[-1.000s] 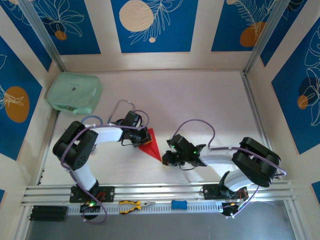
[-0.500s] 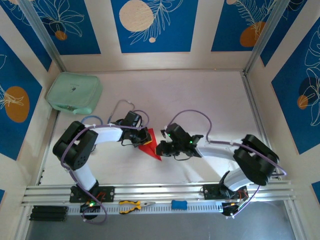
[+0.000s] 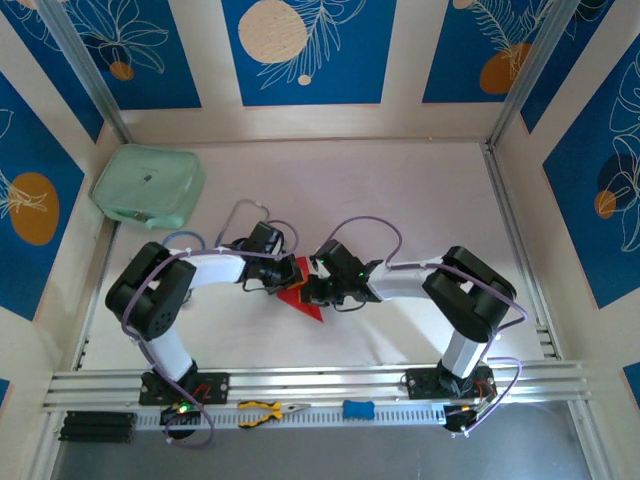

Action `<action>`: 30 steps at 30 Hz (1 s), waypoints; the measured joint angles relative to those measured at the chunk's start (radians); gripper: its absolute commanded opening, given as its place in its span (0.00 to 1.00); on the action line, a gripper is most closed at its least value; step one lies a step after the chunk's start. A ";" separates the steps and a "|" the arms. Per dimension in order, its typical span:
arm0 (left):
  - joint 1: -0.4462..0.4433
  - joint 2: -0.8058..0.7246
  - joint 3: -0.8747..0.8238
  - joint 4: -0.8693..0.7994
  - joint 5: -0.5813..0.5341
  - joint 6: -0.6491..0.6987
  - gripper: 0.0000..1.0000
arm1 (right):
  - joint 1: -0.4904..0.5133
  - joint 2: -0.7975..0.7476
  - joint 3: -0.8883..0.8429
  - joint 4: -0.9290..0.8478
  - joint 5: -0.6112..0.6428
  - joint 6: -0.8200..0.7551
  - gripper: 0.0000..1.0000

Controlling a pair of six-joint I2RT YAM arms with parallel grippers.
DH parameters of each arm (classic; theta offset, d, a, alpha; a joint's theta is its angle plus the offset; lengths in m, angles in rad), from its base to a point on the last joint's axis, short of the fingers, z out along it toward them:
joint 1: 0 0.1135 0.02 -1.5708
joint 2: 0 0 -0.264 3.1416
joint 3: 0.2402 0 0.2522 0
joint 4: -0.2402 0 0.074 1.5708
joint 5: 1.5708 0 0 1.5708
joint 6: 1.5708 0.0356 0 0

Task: Fold a paper plane with a square sheet of paper (pick it up from the middle)
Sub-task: Fourth fold the wing at the center of the table.

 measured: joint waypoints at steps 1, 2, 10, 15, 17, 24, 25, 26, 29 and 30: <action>0.000 0.000 0.000 0.000 0.000 0.002 0.00 | -0.002 0.003 0.000 -0.001 0.001 0.003 0.04; 0.000 0.000 0.000 0.000 0.000 0.005 0.00 | -0.003 0.006 -0.001 0.000 0.001 0.010 0.04; 0.000 0.002 0.008 -0.008 0.000 0.027 0.01 | -0.022 0.007 -0.132 0.197 -0.032 0.099 0.03; 0.000 0.002 0.024 -0.035 -0.009 0.069 0.09 | -0.030 0.008 -0.171 0.284 -0.050 0.147 0.02; 0.000 0.000 0.036 -0.043 -0.016 0.087 0.11 | -0.031 0.010 -0.174 0.290 -0.053 0.158 0.01; -0.007 -0.064 0.037 -0.038 -0.015 0.113 0.00 | -0.040 0.017 -0.177 0.306 -0.074 0.188 0.00; -0.010 -0.071 0.027 -0.026 -0.013 0.105 0.00 | -0.041 0.018 -0.177 0.308 -0.076 0.194 0.00; -0.014 -0.074 0.015 -0.016 -0.011 0.099 0.00 | -0.041 0.018 -0.178 0.311 -0.077 0.196 0.00; -0.037 -0.076 -0.029 0.008 -0.005 0.076 0.00 | -0.043 0.020 -0.180 0.315 -0.080 0.203 0.00; -0.046 -0.075 -0.041 0.010 -0.002 0.072 0.00 | -0.043 0.020 -0.180 0.315 -0.080 0.204 0.00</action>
